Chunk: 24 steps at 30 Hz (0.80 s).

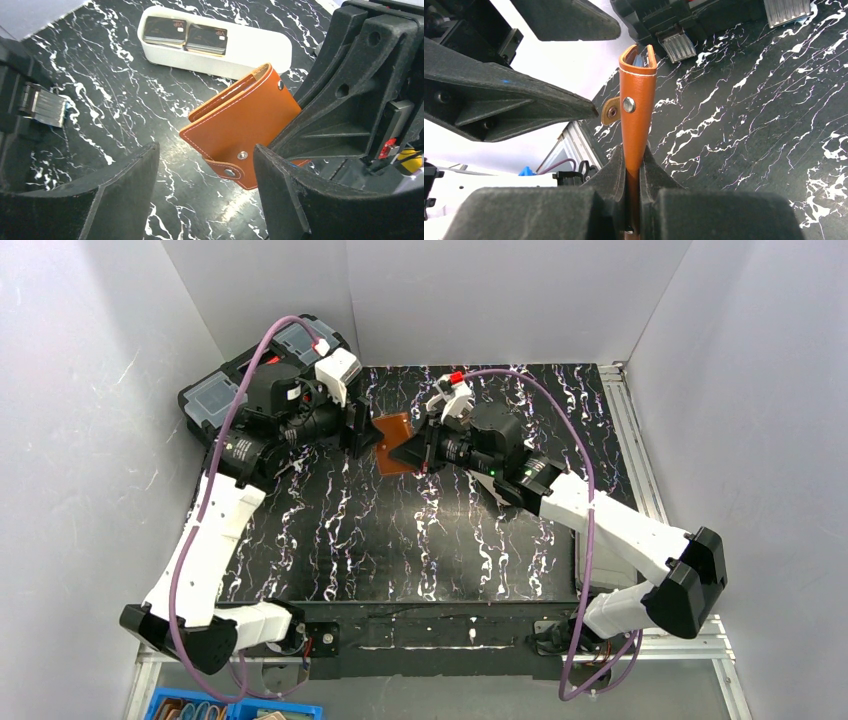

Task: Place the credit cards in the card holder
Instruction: Open the card holder.

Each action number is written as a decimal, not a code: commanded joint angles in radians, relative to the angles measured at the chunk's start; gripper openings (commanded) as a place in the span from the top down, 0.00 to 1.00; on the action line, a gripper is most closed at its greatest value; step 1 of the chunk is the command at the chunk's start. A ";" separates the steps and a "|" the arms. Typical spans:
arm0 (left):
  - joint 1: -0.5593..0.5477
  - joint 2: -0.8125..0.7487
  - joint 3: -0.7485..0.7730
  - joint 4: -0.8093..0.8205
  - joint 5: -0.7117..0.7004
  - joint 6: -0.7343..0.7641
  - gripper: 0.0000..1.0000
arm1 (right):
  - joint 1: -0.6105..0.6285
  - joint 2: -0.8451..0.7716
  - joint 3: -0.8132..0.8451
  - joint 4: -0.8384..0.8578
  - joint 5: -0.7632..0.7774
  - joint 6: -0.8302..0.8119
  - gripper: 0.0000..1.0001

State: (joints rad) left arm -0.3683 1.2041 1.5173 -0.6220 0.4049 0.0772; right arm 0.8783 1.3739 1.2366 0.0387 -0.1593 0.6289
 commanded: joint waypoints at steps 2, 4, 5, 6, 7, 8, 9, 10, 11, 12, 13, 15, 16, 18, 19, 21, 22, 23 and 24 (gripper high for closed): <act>0.003 0.003 0.011 -0.039 0.065 -0.047 0.31 | 0.024 -0.027 0.056 0.032 0.027 -0.049 0.99; 0.003 0.000 -0.005 -0.039 0.051 -0.028 0.31 | 0.028 -0.027 0.057 0.031 0.032 -0.057 0.99; 0.003 0.000 -0.010 -0.041 0.044 -0.017 0.32 | 0.030 -0.029 0.058 0.030 0.037 -0.059 0.99; 0.003 0.000 -0.012 -0.043 0.047 -0.008 0.32 | 0.031 -0.029 0.058 0.029 0.041 -0.060 0.99; 0.003 -0.003 -0.015 -0.047 0.055 0.006 0.33 | 0.031 -0.029 0.058 0.028 0.045 -0.062 0.99; 0.003 -0.010 -0.021 -0.048 0.061 0.018 0.33 | 0.032 -0.030 0.058 0.027 0.049 -0.064 0.99; 0.003 -0.016 -0.025 -0.050 0.064 0.030 0.34 | 0.032 -0.032 0.057 0.025 0.056 -0.068 0.99; 0.003 -0.021 -0.028 -0.055 0.063 0.041 0.34 | 0.032 -0.034 0.055 0.025 0.063 -0.071 0.99; 0.002 -0.025 -0.028 -0.065 0.064 0.052 0.34 | 0.032 -0.036 0.055 0.026 0.067 -0.074 0.99; 0.003 -0.025 -0.027 -0.077 0.062 0.059 0.34 | 0.032 -0.036 0.056 0.026 0.070 -0.076 0.99; 0.003 -0.026 -0.026 -0.090 0.067 0.068 0.35 | 0.032 -0.036 0.057 0.027 0.073 -0.079 0.99; 0.003 -0.028 -0.026 -0.115 0.073 0.082 0.35 | 0.032 -0.036 0.060 0.028 0.075 -0.082 0.99; 0.003 -0.031 -0.029 -0.127 0.072 0.088 0.35 | 0.032 -0.037 0.061 0.030 0.074 -0.082 0.99; 0.003 -0.037 -0.034 -0.134 0.064 0.100 0.36 | 0.032 -0.038 0.060 0.033 0.068 -0.083 0.99; 0.002 -0.040 -0.037 -0.134 0.061 0.105 0.36 | 0.033 -0.039 0.059 0.035 0.063 -0.082 0.99; 0.003 -0.040 -0.041 -0.141 0.065 0.110 0.36 | 0.033 -0.038 0.062 0.037 0.058 -0.081 0.99; 0.003 -0.038 -0.044 -0.143 0.070 0.113 0.36 | 0.033 -0.038 0.064 0.035 0.059 -0.080 0.99; 0.003 -0.038 -0.046 -0.143 0.072 0.113 0.37 | 0.033 -0.038 0.067 0.032 0.060 -0.082 0.99; 0.003 -0.038 -0.049 -0.143 0.068 0.114 0.37 | 0.033 -0.038 0.068 0.031 0.059 -0.082 0.99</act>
State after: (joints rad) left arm -0.3683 1.1889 1.4834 -0.7330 0.4488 0.1673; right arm 0.9058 1.3735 1.2419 0.0246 -0.1043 0.5671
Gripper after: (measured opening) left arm 0.639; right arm 0.103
